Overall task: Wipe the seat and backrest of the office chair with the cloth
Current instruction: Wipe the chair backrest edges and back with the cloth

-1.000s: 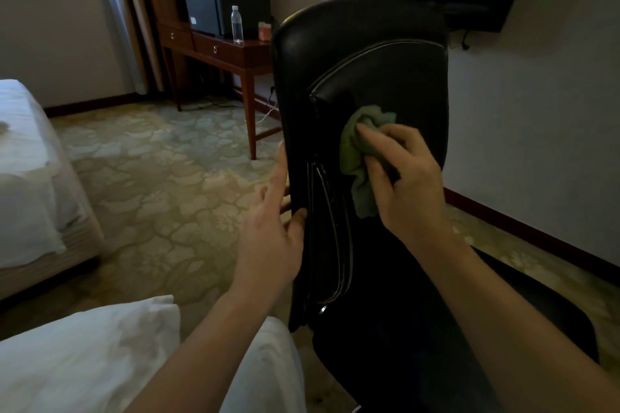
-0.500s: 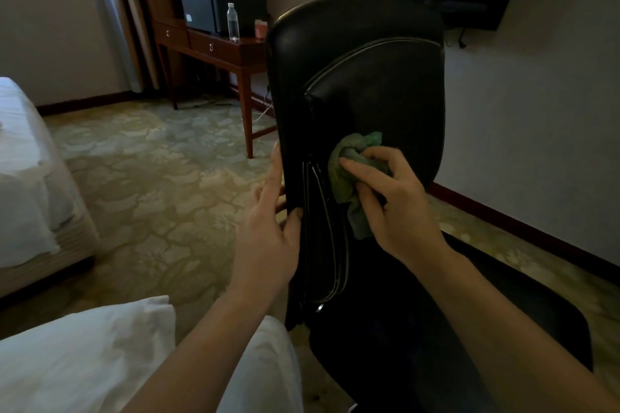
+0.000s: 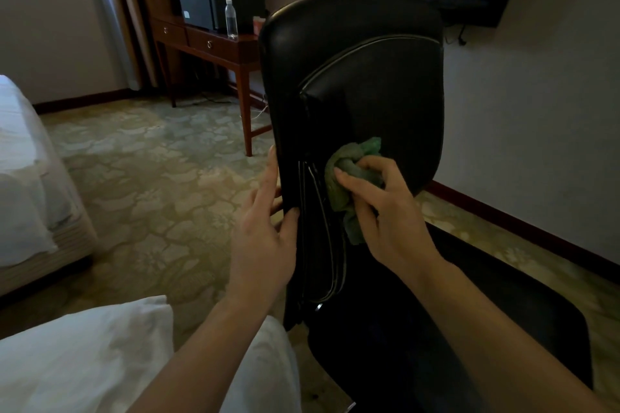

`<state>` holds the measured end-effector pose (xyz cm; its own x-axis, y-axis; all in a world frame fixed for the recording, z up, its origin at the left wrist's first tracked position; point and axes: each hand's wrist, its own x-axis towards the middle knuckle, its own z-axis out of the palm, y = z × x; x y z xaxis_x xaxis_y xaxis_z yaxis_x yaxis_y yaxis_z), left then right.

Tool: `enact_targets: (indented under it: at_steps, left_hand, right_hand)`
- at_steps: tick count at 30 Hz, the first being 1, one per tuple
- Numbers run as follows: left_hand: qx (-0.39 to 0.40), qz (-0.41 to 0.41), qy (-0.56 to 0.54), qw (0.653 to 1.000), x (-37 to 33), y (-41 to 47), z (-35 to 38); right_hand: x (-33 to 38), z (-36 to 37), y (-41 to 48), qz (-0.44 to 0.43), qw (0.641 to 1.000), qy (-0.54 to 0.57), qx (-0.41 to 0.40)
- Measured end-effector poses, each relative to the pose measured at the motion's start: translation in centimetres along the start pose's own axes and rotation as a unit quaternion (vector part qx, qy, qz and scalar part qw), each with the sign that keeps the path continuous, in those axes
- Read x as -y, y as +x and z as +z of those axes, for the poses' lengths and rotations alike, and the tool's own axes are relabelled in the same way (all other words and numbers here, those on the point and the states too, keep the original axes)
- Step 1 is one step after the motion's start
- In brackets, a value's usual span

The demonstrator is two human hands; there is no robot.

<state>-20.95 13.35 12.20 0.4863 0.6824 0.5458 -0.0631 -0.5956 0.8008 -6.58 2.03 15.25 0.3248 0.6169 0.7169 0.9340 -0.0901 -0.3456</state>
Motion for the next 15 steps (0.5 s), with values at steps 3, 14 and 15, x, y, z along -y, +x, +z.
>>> enact_targets:
  at_steps: [3,14,15]
  left_hand:
    - [-0.001,0.007,0.006,1.000,0.1,-0.1,0.0]
    - [-0.002,0.003,-0.004,1.000,0.5,0.0,0.2]
    - [-0.001,0.002,-0.002,1.000,0.5,0.0,0.2]
  right_hand:
    - [-0.4,-0.5,-1.3,-0.004,1.000,0.012,0.026]
    - [1.6,0.3,1.8,0.010,0.998,0.058,0.010]
    - [1.7,0.5,1.7,0.013,0.998,0.061,0.005]
